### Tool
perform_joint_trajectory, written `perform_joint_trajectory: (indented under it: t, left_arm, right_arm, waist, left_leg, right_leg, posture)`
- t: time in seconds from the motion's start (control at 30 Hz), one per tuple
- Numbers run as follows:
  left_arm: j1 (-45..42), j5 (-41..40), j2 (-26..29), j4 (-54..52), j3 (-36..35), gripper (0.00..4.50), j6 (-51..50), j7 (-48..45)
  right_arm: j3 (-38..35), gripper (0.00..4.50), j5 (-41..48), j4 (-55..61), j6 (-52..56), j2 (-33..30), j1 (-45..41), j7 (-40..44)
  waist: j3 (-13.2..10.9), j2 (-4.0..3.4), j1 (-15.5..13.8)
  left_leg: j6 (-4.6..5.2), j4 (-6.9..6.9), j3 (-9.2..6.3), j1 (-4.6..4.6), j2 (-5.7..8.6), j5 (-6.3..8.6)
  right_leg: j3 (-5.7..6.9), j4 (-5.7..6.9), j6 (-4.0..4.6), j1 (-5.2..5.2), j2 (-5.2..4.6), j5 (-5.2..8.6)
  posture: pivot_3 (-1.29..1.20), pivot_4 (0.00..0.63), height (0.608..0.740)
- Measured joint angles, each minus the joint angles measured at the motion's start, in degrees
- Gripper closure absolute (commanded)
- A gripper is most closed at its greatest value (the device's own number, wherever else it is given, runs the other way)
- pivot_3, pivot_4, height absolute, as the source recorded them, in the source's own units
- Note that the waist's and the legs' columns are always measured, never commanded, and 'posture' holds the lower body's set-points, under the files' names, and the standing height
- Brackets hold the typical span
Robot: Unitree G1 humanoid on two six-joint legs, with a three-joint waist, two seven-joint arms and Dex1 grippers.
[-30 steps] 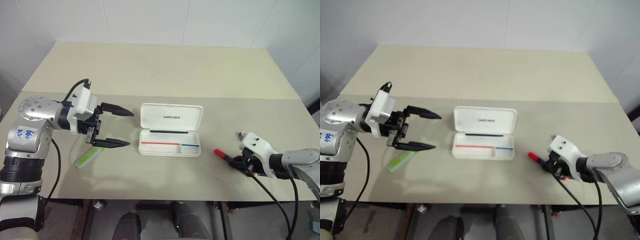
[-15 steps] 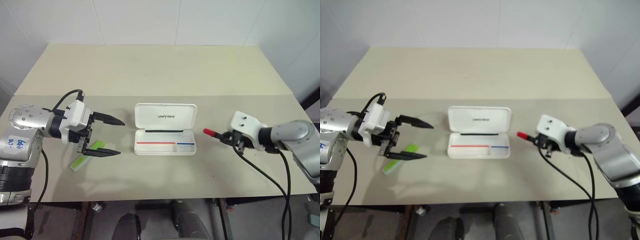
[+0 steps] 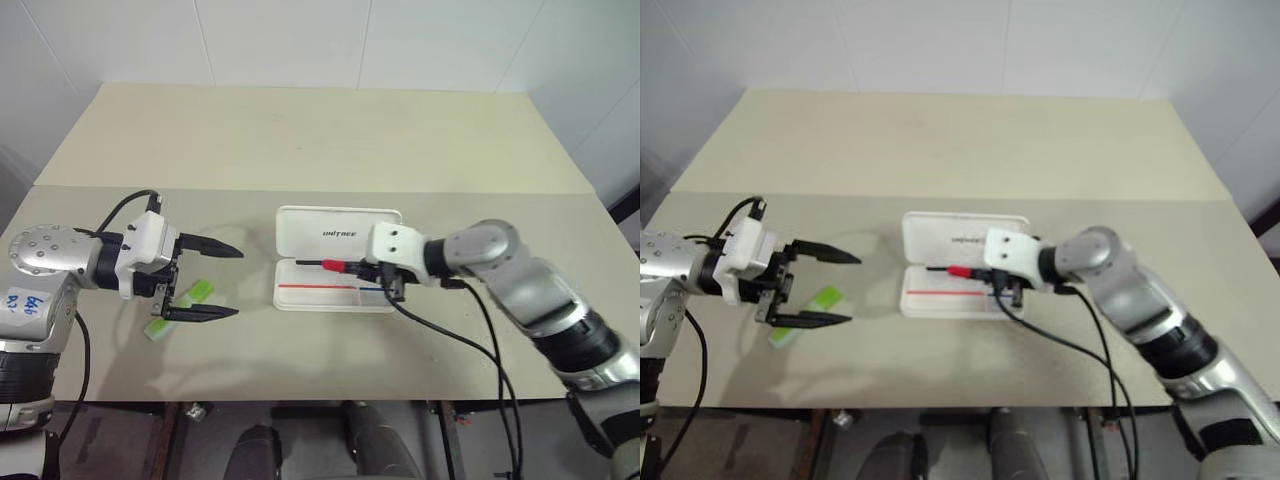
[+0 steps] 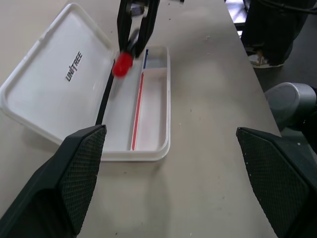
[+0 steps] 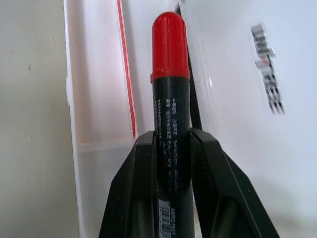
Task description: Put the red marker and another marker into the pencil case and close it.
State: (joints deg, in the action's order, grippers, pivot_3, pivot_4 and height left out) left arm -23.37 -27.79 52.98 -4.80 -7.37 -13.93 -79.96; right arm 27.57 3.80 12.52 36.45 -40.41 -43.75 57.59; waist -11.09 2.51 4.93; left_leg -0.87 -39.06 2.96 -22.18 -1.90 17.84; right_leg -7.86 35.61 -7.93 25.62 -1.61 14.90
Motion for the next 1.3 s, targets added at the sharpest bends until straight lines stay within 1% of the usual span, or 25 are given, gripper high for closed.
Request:
perform_joint_trajectory:
  t: [0.2,0.33,0.37,0.43,0.53,0.57,0.7,0.87,0.93,1.03,1.1,1.13,1.2,1.3]
  left_arm:
    - [1.4,0.0,0.0,-1.6,-0.9,0.00,-1.1,1.4]
    - [2.2,-0.1,0.0,-3.3,-1.1,0.00,-1.9,2.3]
    - [2.2,-0.2,0.0,-3.6,-1.1,0.00,-2.0,2.4]
    - [2.3,-0.3,0.0,-3.6,-1.1,0.00,-2.3,2.6]
    - [2.3,-0.3,0.0,-3.6,-1.2,0.00,-2.4,2.8]
    - [2.2,-0.3,0.0,-3.6,-1.2,0.00,-2.4,2.8]
    - [2.2,-0.3,0.0,-3.6,-1.2,0.00,-2.4,2.9]
    - [2.2,-0.3,0.0,-3.7,-1.1,0.00,-2.5,3.0]
    - [2.2,0.0,0.9,-3.7,-1.1,0.00,-2.5,2.9]
    - [2.2,1.9,3.1,-3.4,-1.0,0.00,-2.2,3.3]
    - [2.6,4.5,5.0,-3.3,-0.7,0.00,-2.6,4.9]
    - [3.4,6.1,6.3,-3.3,-0.7,0.00,-3.6,6.4]
    - [4.3,8.1,7.3,-3.4,-0.5,0.00,-6.4,9.0]
    - [6.6,10.1,9.7,-4.9,-0.6,0.00,-13.9,13.7]
  right_arm:
    - [2.0,3.93,-3.7,-5.7,-2.8,5.4,-2.4,0.0]
    - [2.3,3.93,-6.0,-8.6,-5.6,7.4,-3.3,0.1]
    - [2.5,3.20,-6.3,-9.0,-6.2,7.5,-3.3,0.2]
    - [2.7,2.66,-6.8,-9.6,-6.8,8.0,-3.3,0.6]
    - [2.7,1.55,-7.2,-9.9,-7.6,8.1,-3.3,1.2]
    - [2.3,1.29,-7.3,-9.9,-7.7,8.1,-3.3,1.2]
    - [1.0,1.29,-6.3,-9.5,-6.7,8.4,-3.3,2.3]
    - [-4.4,1.29,1.0,-3.5,-1.1,9.3,-3.3,4.6]
    - [-7.0,1.29,4.6,-1.1,0.2,9.4,-2.9,5.4]
    - [-10.2,0.73,8.6,1.7,0.8,9.0,-1.4,6.5]
    - [-13.3,0.03,12.1,3.3,-0.5,7.7,2.2,8.5]
    - [-15.1,0.03,14.2,3.6,-1.4,7.2,4.1,9.5]
    - [-17.8,0.03,16.8,4.1,-2.3,6.5,5.8,10.4]
    - [-23.0,0.03,21.1,5.3,-2.9,5.3,6.7,10.8]
  waist:
    - [0.0,0.00,0.1]
    - [0.0,0.00,0.1]
    - [0.0,0.00,0.1]
    - [0.0,0.00,0.1]
    - [0.0,0.00,0.1]
    - [0.0,0.00,0.1]
    - [0.0,-0.01,0.1]
    - [0.0,-0.01,0.0]
    - [0.0,-0.01,0.0]
    - [0.0,-0.01,0.0]
    - [0.0,-0.01,0.0]
    - [0.0,-0.01,-0.1]
    - [0.0,-0.04,-0.1]
    - [0.0,-0.03,0.2]
  left_leg:
    - [0.00,0.00,-0.03,0.01,-0.01,0.00]
    - [-0.01,0.00,-0.08,0.00,-0.02,0.00]
    - [-0.01,0.01,-0.09,-0.01,-0.02,0.00]
    - [-0.01,0.01,-0.11,-0.01,-0.02,0.00]
    - [-0.01,0.01,-0.12,0.00,-0.01,0.00]
    - [-0.01,0.01,-0.13,0.00,-0.01,0.00]
    - [-0.01,0.01,-0.16,0.00,-0.02,0.00]
    - [-0.01,0.01,-0.27,-0.01,-0.04,0.00]
    - [-0.01,0.00,-0.33,-0.02,-0.04,0.00]
    - [-0.01,0.02,-0.36,-0.02,-0.04,0.00]
    - [-0.02,0.05,-0.43,-0.03,-0.04,0.01]
    - [-0.02,0.07,-0.44,-0.04,-0.04,0.01]
    - [-0.02,0.07,-0.44,-0.04,-0.04,0.01]
    - [-0.02,0.07,-0.45,-0.01,-0.05,0.01]
  right_leg:
    - [0.08,0.04,0.02,0.00,-0.01,0.01]
    - [0.16,0.03,0.04,0.00,-0.02,0.02]
    - [0.18,0.03,0.05,0.00,-0.03,0.03]
    - [0.22,0.03,0.06,0.00,-0.03,0.03]
    - [0.22,0.04,0.06,0.00,-0.04,0.03]
    - [0.24,0.04,0.07,-0.01,-0.04,0.04]
    - [0.28,0.06,0.09,-0.01,-0.04,0.05]
    - [0.37,0.09,0.12,-0.02,-0.04,0.06]
    - [0.42,0.08,0.14,-0.03,-0.05,0.07]
    - [0.47,0.07,0.17,-0.06,-0.05,0.09]
    - [0.54,0.02,0.20,-0.10,-0.06,0.11]
    - [0.55,-0.01,0.20,-0.11,-0.07,0.11]
    - [0.55,0.00,0.19,-0.11,-0.08,0.11]
    - [0.56,0.04,0.21,-0.11,-0.07,0.12]
  posture:
    - [0.00,0.150,0.740]
    - [0.00,0.150,0.740]
    - [0.00,0.150,0.740]
    - [0.00,0.150,0.740]
    - [0.00,0.150,0.740]
    - [0.00,0.150,0.740]
    - [0.00,0.150,0.740]
    - [0.00,0.150,0.740]
    - [0.00,0.150,0.740]
    - [0.00,0.150,0.740]
    - [0.00,0.150,0.740]
    - [0.00,0.150,0.740]
    - [0.00,0.150,0.740]
    - [0.00,0.150,0.740]
